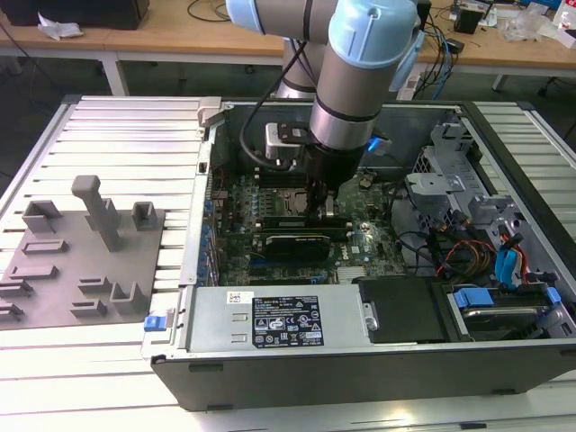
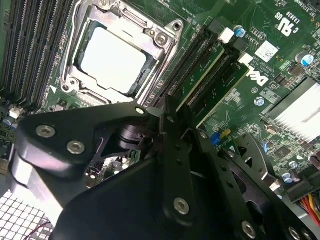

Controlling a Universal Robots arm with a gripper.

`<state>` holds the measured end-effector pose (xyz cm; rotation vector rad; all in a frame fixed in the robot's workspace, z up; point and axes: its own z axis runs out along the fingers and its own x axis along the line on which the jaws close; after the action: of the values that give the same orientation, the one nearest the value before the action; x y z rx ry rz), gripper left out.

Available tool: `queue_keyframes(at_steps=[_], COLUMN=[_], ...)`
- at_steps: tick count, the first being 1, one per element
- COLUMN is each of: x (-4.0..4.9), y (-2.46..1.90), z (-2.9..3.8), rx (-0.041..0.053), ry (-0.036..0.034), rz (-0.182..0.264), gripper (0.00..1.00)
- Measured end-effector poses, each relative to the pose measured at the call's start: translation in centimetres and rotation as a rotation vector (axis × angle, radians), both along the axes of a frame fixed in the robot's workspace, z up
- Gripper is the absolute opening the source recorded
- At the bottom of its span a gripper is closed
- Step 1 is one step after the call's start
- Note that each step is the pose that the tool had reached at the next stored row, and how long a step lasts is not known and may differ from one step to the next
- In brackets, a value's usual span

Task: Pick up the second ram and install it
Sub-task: 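Insert the second ram into the second slot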

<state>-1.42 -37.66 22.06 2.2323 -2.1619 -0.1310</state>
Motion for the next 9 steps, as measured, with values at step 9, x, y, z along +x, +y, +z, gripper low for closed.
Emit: queue_keyframes(at_steps=[9], x=[-0.04], y=[0.01], z=[4.95], rx=[0.0002], ry=[-0.0037], rz=[0.0], gripper=[0.11])
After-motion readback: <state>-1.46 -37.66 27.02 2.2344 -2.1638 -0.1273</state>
